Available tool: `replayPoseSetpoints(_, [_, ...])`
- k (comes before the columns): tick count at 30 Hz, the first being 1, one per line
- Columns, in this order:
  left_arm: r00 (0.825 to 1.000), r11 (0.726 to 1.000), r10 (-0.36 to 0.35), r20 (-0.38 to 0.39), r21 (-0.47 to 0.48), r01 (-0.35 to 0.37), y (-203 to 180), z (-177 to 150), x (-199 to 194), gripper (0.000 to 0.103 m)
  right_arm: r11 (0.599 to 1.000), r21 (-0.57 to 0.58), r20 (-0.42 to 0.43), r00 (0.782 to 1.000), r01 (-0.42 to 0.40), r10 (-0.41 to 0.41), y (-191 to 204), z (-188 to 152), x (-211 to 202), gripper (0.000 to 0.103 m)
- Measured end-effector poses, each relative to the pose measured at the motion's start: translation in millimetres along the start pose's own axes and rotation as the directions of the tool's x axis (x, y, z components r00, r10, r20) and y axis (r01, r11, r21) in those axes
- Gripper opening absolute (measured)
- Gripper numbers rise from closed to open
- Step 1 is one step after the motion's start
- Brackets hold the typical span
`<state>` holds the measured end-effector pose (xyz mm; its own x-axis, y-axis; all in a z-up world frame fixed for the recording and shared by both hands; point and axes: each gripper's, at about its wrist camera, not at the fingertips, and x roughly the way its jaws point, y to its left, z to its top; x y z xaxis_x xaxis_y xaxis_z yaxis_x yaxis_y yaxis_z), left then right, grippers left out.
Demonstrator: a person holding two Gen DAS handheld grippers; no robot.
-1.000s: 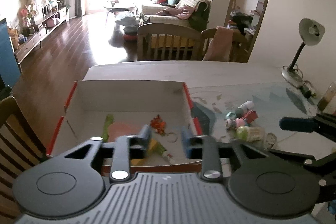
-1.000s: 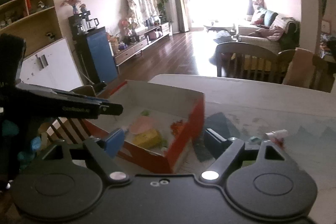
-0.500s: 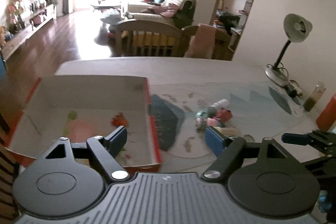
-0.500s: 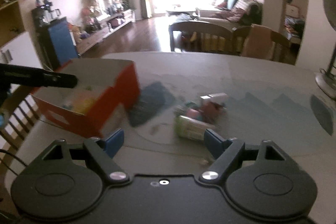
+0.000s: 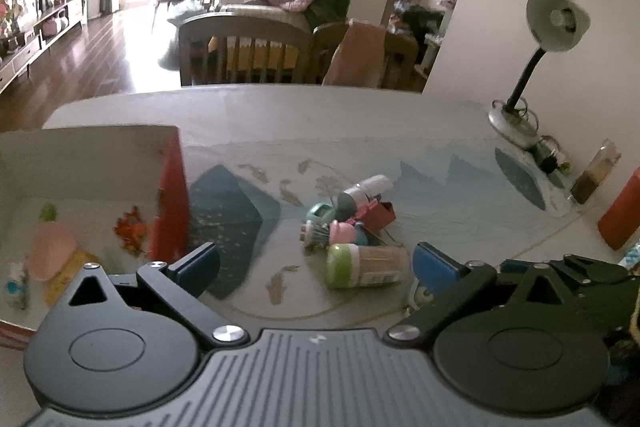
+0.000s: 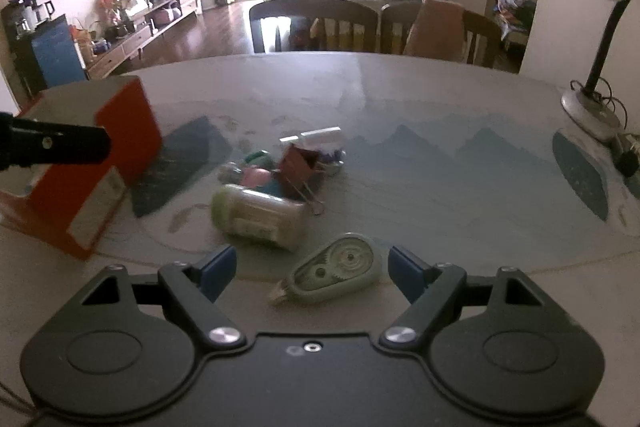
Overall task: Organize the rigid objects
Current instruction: 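Withdraw both tools from the box back toward the pile, then grasp the white tape dispenser with the right gripper while the left gripper grasps the green-capped toothpick jar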
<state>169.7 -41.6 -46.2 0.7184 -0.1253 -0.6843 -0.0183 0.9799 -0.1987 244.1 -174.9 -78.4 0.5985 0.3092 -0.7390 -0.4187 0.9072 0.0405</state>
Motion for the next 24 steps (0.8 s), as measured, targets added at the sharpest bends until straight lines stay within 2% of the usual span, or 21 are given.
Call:
replayPoseSetpoints(9, [0.999, 1.0, 0.023, -0.023, -0.006, -0.023, -25.6, -0.3, 42.4, 0.103, 1.0, -0.018, -0.069, 0.997, 0.023, -0.024, -10.2, -0.5, 55.4, 0.083])
replayPoseSetpoints(24, [0.997, 0.999, 0.037, -0.072, 0.015, -0.036, -50.3, -9.1, 97.1, 0.103, 0.996, -0.086, -0.088, 0.996, 0.011, -0.018, -17.3, -6.9, 81.4, 0.083])
